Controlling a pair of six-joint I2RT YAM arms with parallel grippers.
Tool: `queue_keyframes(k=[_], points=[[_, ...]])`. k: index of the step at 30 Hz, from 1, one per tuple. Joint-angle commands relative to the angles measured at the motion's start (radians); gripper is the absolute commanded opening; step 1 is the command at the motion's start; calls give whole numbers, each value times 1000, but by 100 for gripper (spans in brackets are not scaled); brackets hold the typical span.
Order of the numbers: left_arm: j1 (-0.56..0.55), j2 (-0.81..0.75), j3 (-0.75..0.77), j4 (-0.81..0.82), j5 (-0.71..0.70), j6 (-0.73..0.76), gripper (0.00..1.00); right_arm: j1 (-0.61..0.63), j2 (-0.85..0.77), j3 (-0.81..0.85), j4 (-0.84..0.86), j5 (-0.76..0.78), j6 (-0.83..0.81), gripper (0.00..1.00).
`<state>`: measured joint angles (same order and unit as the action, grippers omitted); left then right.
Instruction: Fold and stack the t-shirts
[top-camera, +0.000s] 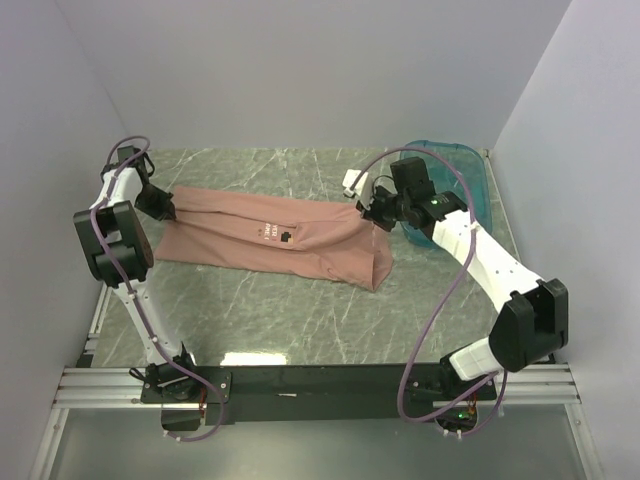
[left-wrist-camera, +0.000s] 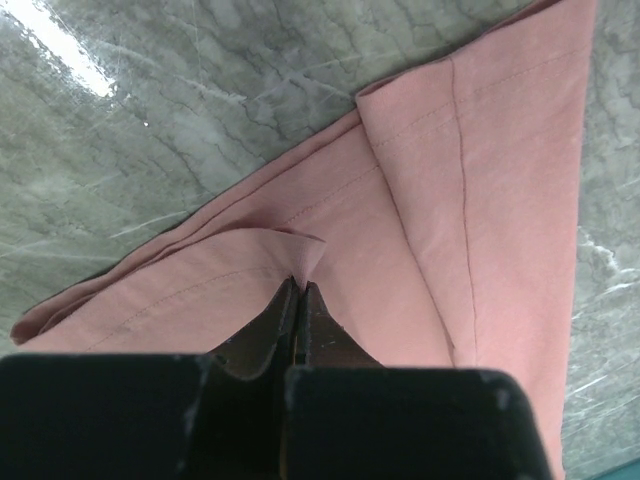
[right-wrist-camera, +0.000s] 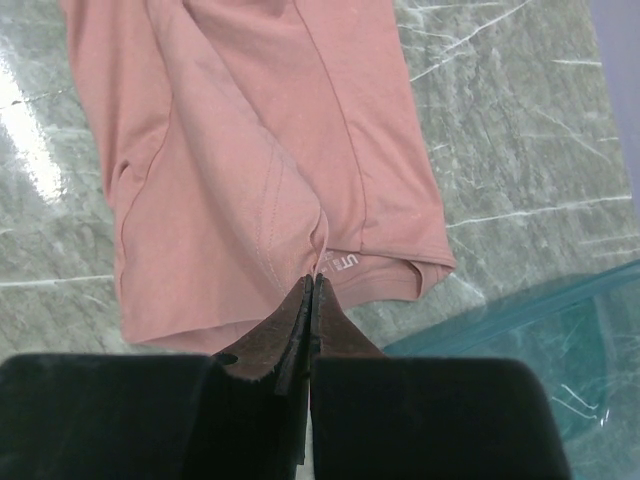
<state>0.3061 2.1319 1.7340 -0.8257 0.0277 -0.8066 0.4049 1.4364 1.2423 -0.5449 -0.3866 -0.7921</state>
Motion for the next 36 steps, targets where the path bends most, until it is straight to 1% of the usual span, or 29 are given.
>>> queue_keyframes(k=[1, 4, 8, 14, 20, 23, 24, 26, 27, 32, 34, 36], points=[[1, 11, 41, 5, -25, -6, 1, -8, 24, 66, 13, -3, 17, 0], [1, 13, 39, 7, -18, -5, 1, -8, 44, 85, 7, -1, 19, 0], [2, 5, 33, 22, -3, 4, 4, -8, 65, 101, 3, -1, 19, 0], [8, -21, 9, 53, 23, 18, 11, -8, 87, 118, -1, 2, 17, 0], [22, -43, -34, 92, 64, 26, 12, -8, 102, 134, -3, 5, 16, 0], [28, -61, -60, 118, 89, 37, 14, -6, 114, 144, -4, 6, 14, 0], [28, -67, -68, 126, 97, 38, 19, -8, 119, 154, -4, 6, 14, 0], [33, -90, -91, 154, 121, 52, 25, -8, 133, 164, -7, 9, 13, 0], [34, -98, -100, 163, 133, 55, 30, -8, 140, 181, -10, 9, 13, 0], [54, -173, -146, 204, 181, 69, 39, -8, 199, 233, -26, 18, 10, 0], [65, -219, -163, 235, 205, 72, 46, -6, 217, 264, -32, 23, 7, 0], [71, -250, -191, 266, 233, 76, 49, -8, 249, 299, -41, 29, 5, 0]])
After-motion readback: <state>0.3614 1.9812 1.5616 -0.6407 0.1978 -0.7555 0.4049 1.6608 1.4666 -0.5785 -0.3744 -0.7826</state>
